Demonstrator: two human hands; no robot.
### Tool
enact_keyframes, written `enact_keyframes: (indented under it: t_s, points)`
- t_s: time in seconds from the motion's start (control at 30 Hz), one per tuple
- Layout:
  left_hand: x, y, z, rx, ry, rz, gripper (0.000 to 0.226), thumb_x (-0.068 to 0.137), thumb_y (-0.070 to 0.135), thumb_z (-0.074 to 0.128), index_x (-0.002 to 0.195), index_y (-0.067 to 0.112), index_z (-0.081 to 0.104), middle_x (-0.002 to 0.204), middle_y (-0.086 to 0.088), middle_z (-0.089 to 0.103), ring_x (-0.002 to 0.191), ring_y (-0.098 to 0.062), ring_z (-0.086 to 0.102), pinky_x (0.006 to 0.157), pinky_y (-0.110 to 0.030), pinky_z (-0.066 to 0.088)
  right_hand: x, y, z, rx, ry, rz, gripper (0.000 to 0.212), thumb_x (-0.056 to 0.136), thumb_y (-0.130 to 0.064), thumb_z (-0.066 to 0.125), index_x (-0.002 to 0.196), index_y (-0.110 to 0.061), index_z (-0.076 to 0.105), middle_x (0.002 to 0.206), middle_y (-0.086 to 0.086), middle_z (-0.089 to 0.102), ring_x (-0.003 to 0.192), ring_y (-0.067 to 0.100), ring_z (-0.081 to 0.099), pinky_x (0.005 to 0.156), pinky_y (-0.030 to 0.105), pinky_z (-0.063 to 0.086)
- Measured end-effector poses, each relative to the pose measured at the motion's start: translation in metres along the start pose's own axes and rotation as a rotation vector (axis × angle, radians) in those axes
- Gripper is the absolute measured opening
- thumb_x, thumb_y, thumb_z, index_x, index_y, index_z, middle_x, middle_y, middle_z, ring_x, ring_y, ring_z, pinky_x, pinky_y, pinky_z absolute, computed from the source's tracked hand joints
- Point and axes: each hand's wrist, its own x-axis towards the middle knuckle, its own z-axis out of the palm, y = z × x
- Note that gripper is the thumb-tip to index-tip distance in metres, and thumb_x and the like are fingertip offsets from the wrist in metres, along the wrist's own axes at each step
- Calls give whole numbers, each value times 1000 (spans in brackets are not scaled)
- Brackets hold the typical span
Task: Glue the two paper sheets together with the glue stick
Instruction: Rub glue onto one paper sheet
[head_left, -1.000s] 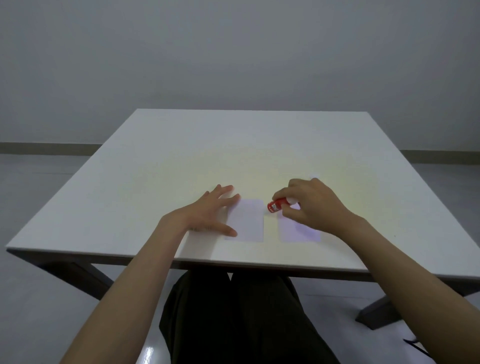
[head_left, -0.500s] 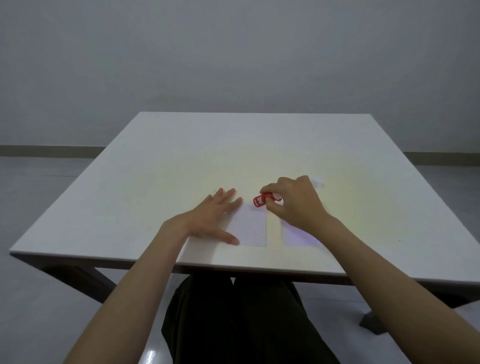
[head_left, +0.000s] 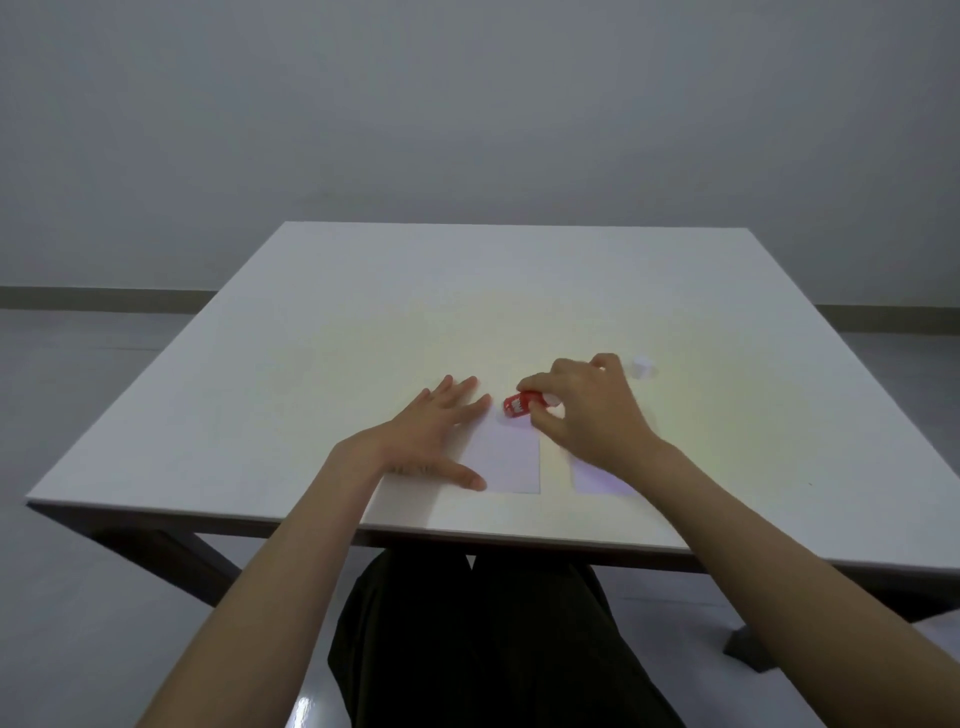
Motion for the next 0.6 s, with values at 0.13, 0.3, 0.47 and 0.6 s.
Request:
enact_keyframes:
  t_s: [0.13,0.3,0.47,0.6]
  points:
    - [-1,-1,2,-78,26,-7,108,67,57,73,150,32,7,159,10,-15,143,-11,-24,113,-33,-15,-16,-8,3,158,-124,-98,21,84,-31,51,97,-34,68,76,-9,65,75,10,57,84,30,23]
    - [-1,-1,1,-81,16,-20,110,65,59,73,149,33,8,157,13,-10,144,-12,-19,114,-35,-12,-9,12,-12,81,-22,82,21,86,-27,52,98,-29,70,86,-2,70,77,15,59,80,29,21]
    - [-5,7,-3,-144,-13,-66,109,64,54,76,149,34,11,153,14,-2,146,-21,-11,119,-51,7,-26,-4,-12,220,-170,-92,17,80,-31,54,88,-33,70,75,-7,67,65,3,51,85,31,24]
    - [-6,14,-11,-149,-44,-72,107,67,51,76,150,28,12,149,11,5,145,-18,-20,119,-50,3,-14,15,-13,157,-77,53,16,83,-26,58,89,-29,72,82,-6,70,68,6,50,83,33,24]
